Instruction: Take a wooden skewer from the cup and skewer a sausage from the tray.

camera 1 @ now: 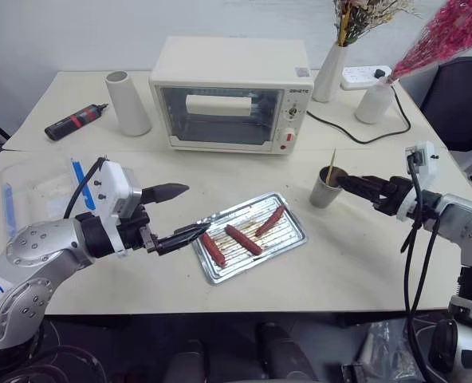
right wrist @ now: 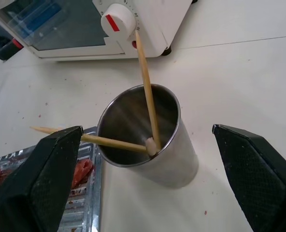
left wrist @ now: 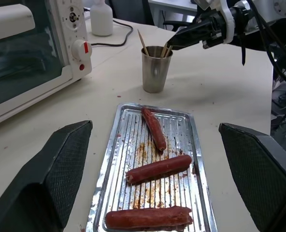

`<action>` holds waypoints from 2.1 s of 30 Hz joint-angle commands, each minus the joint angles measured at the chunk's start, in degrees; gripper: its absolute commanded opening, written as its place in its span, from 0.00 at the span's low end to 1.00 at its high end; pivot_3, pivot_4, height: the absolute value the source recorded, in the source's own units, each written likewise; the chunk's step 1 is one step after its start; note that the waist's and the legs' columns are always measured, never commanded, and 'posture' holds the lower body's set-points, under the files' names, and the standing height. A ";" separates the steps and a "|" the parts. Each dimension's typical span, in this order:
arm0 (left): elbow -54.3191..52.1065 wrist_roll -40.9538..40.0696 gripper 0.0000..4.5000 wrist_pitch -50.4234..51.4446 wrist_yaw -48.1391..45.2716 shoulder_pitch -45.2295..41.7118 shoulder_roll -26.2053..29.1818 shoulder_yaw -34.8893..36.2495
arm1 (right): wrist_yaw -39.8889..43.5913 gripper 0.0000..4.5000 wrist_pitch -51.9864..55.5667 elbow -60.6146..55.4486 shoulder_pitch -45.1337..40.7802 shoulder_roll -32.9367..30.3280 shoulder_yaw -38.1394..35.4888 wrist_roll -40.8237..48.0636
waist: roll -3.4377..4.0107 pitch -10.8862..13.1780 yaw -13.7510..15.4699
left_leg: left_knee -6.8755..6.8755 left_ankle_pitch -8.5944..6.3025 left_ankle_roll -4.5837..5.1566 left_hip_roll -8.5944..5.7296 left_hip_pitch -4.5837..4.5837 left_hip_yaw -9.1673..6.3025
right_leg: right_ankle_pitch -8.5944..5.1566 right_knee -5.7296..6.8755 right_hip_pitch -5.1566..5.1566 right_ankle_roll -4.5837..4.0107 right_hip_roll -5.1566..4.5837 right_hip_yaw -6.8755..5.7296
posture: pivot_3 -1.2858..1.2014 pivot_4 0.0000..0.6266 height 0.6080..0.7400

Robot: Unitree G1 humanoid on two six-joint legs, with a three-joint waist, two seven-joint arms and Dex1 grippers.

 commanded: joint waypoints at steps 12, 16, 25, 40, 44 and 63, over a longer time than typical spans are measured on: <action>-0.25 1.61 1.00 -1.51 0.33 -1.64 -0.41 0.06 | -3.86 0.54 -1.31 -1.97 -1.15 0.20 -1.50 4.07 | 0.00 0.00 -0.01 | 0.00 0.00 0.00 0.01 -0.01 0.00 | 0.00 -0.02 0.00 0.00 0.01 0.00 | 0.52 0.24 1.00; 0.04 1.80 1.00 -1.47 0.34 -2.34 -0.64 -0.31 | -4.50 0.26 -0.74 -2.84 -1.38 0.11 -1.55 5.23 | 0.00 0.00 0.00 | 0.00 0.00 0.00 0.01 -0.02 0.00 | 0.00 -0.03 0.00 0.00 0.01 0.00 | 0.52 0.24 1.00; 1.34 2.59 1.00 -1.75 0.12 -4.29 -1.40 -1.69 | -5.84 0.13 -0.20 -3.76 -1.24 -0.63 -1.89 7.08 | 0.00 0.00 0.02 | -0.01 0.00 0.00 0.00 -0.03 -0.01 | 0.00 -0.05 0.00 0.01 0.01 0.00 | 0.52 0.24 1.00; 3.20 4.18 1.00 -2.66 -0.28 -6.51 -2.84 -2.95 | -7.58 0.00 -0.93 -2.84 -4.04 -1.91 -2.15 8.01 | 0.00 0.00 -0.05 | -0.02 0.00 0.00 0.01 -0.04 -0.01 | 0.00 -0.09 0.00 0.01 0.02 0.00 | 0.52 0.24 1.00; 3.43 4.75 1.00 -2.93 -0.17 -6.70 -3.37 -3.15 | -7.24 0.00 -1.06 -2.54 -4.62 -2.25 -1.69 7.85 | -0.01 0.00 0.05 | -0.04 0.00 0.00 0.02 -0.04 -0.03 | 0.00 -0.10 0.00 0.01 0.03 -0.01 | 0.52 0.24 1.00; 5.99 8.42 1.00 -6.44 -0.59 -8.14 -6.26 -4.52 | -0.43 0.00 -3.93 1.41 -15.00 -10.45 5.24 4.51 | -0.01 0.01 0.15 | -0.10 0.00 0.00 0.01 -0.12 -0.04 | 0.01 -0.28 0.00 0.04 -0.02 -0.05 | 0.52 0.24 1.00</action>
